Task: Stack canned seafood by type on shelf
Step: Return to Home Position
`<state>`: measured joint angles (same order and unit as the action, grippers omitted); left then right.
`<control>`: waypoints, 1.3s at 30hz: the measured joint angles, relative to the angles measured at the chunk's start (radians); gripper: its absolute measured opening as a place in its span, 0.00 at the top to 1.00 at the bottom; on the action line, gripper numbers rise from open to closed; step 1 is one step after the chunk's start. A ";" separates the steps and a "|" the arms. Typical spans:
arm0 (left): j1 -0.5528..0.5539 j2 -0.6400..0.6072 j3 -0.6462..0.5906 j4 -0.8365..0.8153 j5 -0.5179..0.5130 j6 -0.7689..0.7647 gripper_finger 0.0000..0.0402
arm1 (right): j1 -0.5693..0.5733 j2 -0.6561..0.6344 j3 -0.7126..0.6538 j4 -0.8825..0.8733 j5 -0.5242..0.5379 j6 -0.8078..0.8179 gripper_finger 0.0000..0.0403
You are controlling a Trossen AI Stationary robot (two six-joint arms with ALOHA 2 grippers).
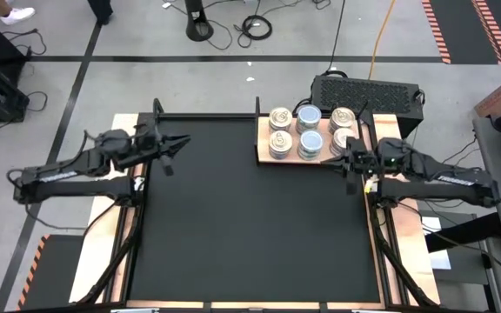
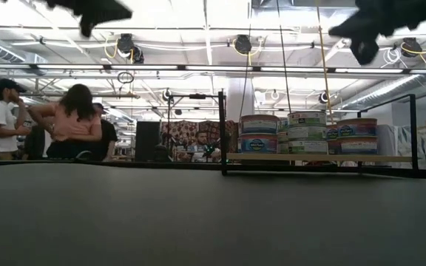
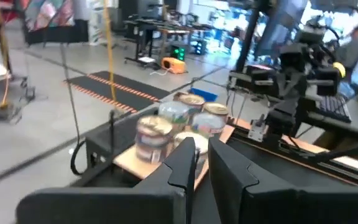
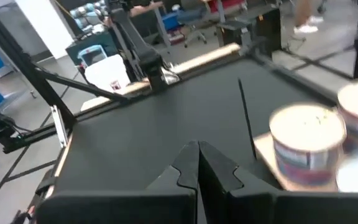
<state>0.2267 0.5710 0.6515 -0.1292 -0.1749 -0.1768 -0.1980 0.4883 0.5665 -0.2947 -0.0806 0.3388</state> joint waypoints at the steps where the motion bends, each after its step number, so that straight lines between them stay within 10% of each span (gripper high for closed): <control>1: 0.010 -0.039 -0.042 0.002 0.000 -0.018 0.88 | -0.003 -0.019 -0.026 0.004 0.000 0.011 1.00; 19: 0.062 -0.559 -0.483 0.042 0.076 -0.229 0.88 | -0.004 -0.224 -0.431 0.279 0.000 0.136 1.00; 39: 0.062 -0.570 -0.626 0.199 0.161 -0.315 0.88 | -0.099 -0.487 -0.433 -0.019 0.004 0.066 1.00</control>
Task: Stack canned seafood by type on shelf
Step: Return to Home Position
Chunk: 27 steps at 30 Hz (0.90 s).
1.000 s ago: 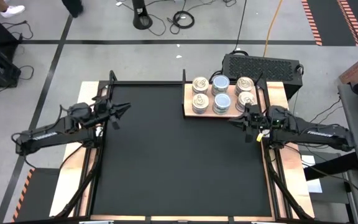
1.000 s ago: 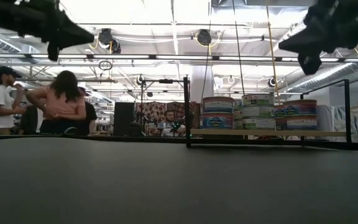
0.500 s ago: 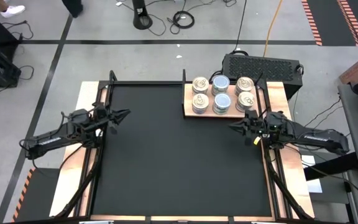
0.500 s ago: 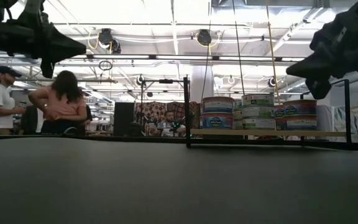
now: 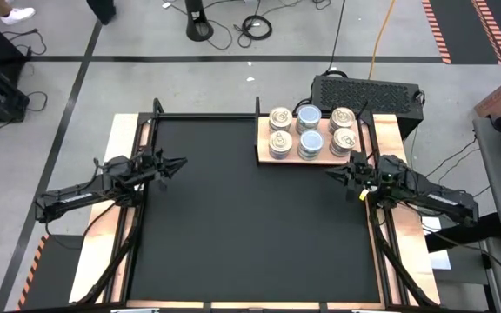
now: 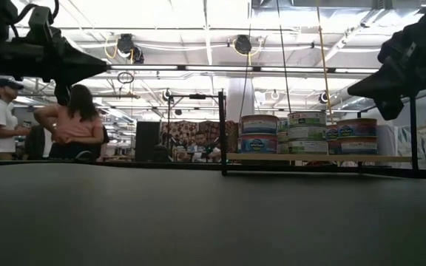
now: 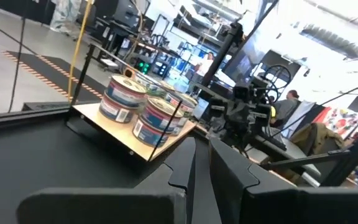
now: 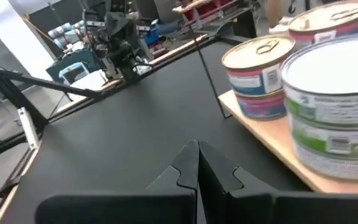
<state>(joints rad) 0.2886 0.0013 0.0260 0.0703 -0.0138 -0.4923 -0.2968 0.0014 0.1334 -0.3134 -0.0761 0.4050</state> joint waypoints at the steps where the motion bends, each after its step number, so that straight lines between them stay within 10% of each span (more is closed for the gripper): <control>1: 0.000 -0.001 -0.009 0.010 0.004 0.000 0.88 | -0.008 0.001 -0.005 0.021 0.000 -0.005 1.00; 8: 0.000 0.003 -0.019 0.013 0.007 0.010 0.88 | -0.036 0.004 -0.100 0.295 -0.003 -0.037 1.00; 27: 0.000 0.005 -0.020 -0.027 0.009 0.317 0.88 | -0.036 0.064 -0.094 0.284 -0.053 -0.368 1.00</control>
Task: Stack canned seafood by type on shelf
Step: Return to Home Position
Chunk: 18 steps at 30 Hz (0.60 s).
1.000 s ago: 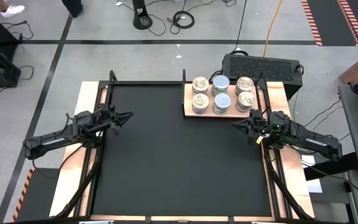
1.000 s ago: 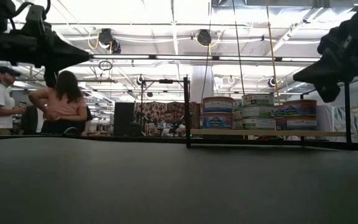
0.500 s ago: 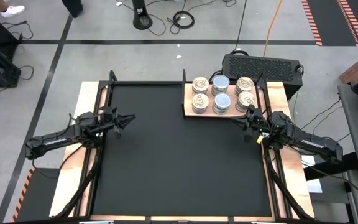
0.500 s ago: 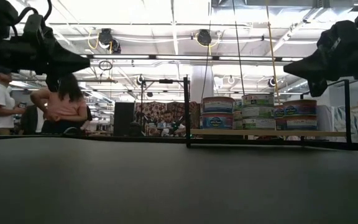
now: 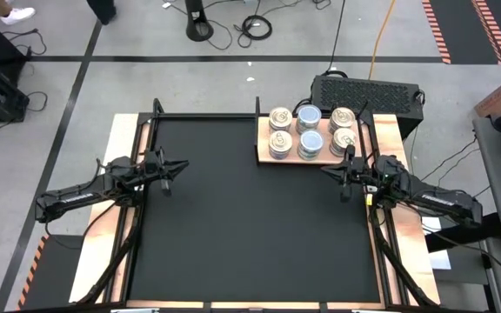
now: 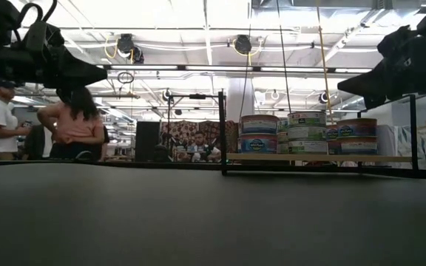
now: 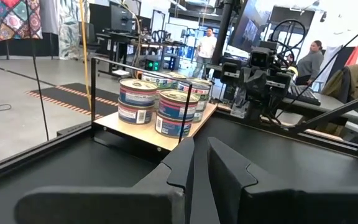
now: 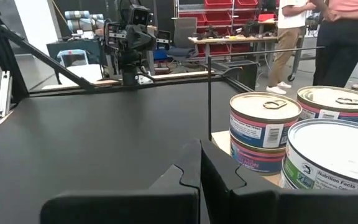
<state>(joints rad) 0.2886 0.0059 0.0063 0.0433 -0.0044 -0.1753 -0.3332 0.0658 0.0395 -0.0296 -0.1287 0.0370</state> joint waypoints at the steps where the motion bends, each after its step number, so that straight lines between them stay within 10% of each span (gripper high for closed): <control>1: 0.000 0.000 0.000 0.000 0.000 0.000 0.88 | 0.000 0.001 0.000 0.000 0.000 0.008 1.00; 18: 0.000 0.000 -0.001 -0.003 -0.004 0.000 0.88 | 0.000 0.001 0.000 0.000 0.001 0.041 1.00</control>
